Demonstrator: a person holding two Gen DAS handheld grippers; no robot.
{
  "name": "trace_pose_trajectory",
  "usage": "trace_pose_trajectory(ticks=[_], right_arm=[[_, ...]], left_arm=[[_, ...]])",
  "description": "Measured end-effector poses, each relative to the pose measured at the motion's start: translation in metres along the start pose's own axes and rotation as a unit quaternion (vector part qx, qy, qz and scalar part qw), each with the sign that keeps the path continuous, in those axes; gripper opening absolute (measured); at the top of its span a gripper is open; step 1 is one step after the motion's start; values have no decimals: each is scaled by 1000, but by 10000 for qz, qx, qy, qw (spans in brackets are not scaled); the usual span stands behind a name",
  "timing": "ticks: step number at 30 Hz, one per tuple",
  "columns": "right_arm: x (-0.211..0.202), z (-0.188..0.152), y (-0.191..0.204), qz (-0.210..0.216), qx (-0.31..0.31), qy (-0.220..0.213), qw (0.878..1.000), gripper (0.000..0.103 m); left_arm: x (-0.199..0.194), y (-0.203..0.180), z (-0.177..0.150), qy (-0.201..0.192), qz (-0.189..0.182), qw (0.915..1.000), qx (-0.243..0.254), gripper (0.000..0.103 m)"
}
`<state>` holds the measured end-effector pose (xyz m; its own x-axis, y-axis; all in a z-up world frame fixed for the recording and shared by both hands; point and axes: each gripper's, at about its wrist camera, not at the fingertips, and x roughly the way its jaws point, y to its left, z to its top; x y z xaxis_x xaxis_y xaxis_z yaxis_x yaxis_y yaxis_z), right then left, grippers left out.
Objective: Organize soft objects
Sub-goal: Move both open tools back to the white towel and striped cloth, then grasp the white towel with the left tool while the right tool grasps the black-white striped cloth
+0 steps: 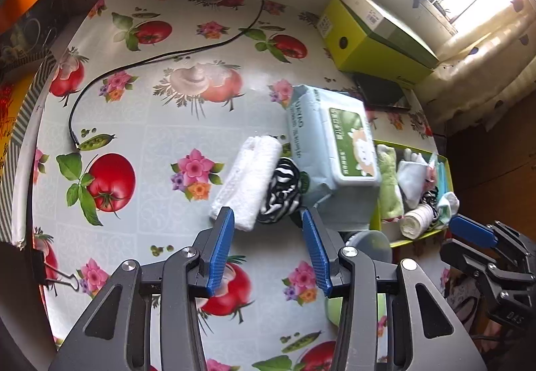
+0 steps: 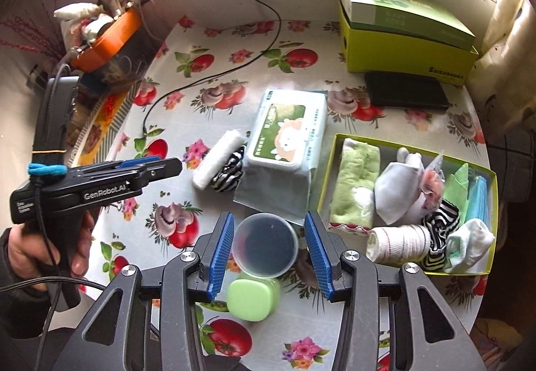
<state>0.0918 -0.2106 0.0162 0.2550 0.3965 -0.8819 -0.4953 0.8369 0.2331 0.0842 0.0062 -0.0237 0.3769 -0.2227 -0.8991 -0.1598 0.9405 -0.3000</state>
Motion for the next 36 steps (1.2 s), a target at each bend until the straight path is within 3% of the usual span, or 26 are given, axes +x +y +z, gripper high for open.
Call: trace_pose_trajectory(ticks=[19,22,24,27,36], right_arm=[[30,14,17,107,-215,404,9989,43],[34,17,22,153,-317,449,9984,43],[37,19,26,179,-386,479,9979,43],[44,24,33,219,-508,511,9972,43],[87,40,63,360,-860,787,9925,43]], left_arm=[[85,14,13,559,308,9977,230,44],[84,21,10,471,301,9984,116,37],[80,25,9,424,311,9986,39,25],[72,35,5,362,371,9986,-119,20],[42,80,-24,210,687,9944,-775,18]])
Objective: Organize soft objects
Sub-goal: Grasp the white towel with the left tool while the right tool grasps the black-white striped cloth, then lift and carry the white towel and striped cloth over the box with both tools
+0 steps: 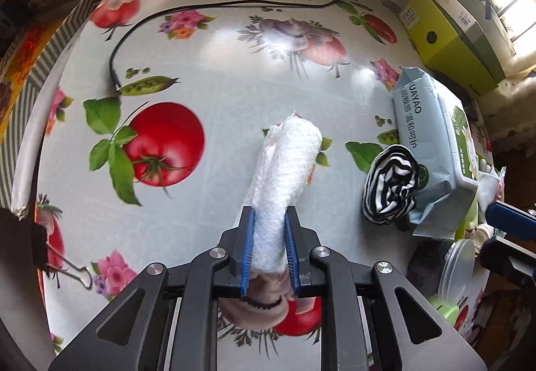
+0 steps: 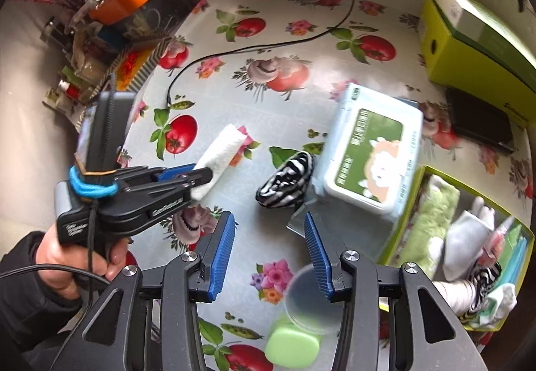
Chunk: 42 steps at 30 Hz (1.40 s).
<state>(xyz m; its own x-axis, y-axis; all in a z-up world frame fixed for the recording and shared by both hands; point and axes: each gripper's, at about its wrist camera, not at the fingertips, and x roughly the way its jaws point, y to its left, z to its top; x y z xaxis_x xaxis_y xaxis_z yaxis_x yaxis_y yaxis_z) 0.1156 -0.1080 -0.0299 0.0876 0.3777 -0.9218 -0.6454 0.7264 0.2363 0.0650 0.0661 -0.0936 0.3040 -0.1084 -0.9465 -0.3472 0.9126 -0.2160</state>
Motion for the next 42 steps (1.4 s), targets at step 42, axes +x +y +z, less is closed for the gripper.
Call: trace_pose_trajectory(ticks=[42], right_arm=[[20,8,28,31,-698,112,9975,5]], left_arm=[[-10,13,-4,-16,-221,9997,-110,17]])
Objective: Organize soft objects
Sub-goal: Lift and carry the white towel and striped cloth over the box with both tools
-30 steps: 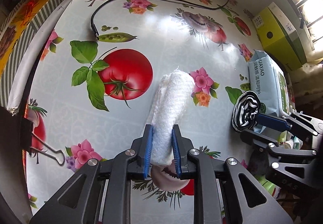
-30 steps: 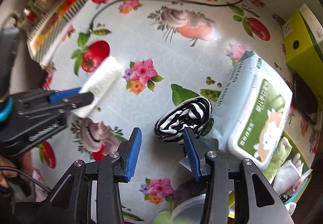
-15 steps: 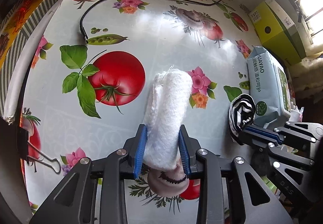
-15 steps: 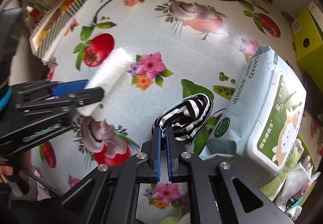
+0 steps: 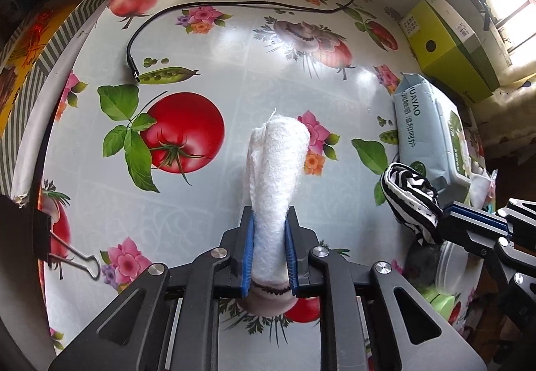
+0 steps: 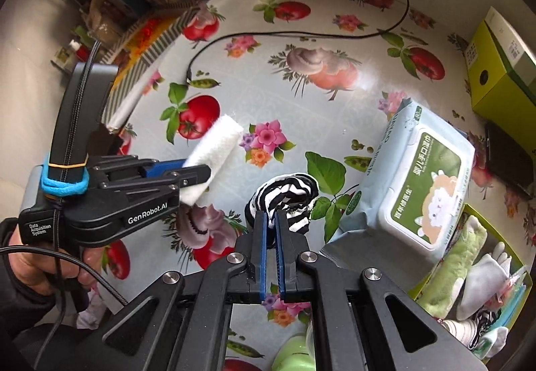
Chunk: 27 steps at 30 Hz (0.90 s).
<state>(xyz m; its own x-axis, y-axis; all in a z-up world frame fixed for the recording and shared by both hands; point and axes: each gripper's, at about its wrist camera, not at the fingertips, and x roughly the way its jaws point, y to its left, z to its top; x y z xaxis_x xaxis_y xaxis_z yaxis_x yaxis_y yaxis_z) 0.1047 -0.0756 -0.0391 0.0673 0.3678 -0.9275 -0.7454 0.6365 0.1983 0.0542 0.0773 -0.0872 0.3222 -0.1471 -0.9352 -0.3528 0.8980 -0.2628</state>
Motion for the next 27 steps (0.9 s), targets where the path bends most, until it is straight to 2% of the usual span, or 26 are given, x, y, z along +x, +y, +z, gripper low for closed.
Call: trace_pose_trajectory(ticks=[11,27], right_arm=[[-49,-15,-6,-32,191,-504,9985,5],[-106,-62,-57,-342,997,-1078,9886,5]], left_arm=[[-46,-38,-3,-289,-367,9985,282,17],[-68,-117,-2,-363,-652,9910,1107,17]])
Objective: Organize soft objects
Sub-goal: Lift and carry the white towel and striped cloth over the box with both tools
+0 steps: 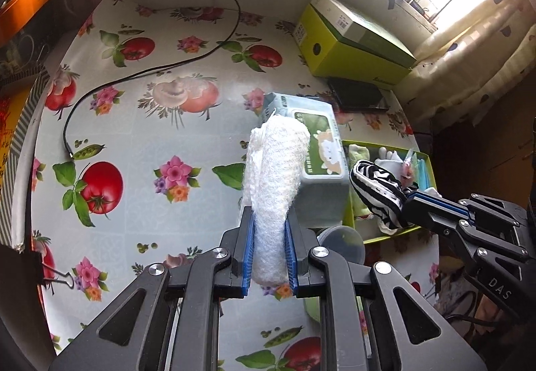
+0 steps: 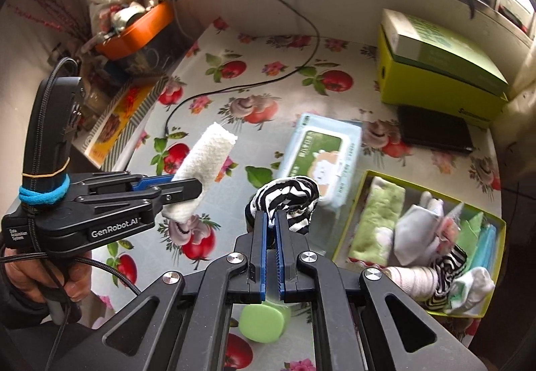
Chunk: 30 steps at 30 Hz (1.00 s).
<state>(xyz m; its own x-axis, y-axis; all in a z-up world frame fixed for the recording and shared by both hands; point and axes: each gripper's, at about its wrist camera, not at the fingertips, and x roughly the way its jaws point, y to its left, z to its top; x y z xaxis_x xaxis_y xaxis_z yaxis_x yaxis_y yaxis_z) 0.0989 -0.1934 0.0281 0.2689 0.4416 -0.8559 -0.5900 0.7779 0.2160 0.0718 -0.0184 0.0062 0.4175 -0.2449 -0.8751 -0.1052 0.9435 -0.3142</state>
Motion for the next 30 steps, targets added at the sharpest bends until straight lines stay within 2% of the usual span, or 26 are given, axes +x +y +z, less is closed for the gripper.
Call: trace_pose_trajectory(ticks=[17,30], right_arm=[[-30,-21,-66,-368,755,-272,9961,5],[-50,-39,-121,-736,1318,-422,9876,5]], left_arm=[[16,-66,15,148,-247,9974,656,17],[37,-111,24,317,-415,9926,1101,17]])
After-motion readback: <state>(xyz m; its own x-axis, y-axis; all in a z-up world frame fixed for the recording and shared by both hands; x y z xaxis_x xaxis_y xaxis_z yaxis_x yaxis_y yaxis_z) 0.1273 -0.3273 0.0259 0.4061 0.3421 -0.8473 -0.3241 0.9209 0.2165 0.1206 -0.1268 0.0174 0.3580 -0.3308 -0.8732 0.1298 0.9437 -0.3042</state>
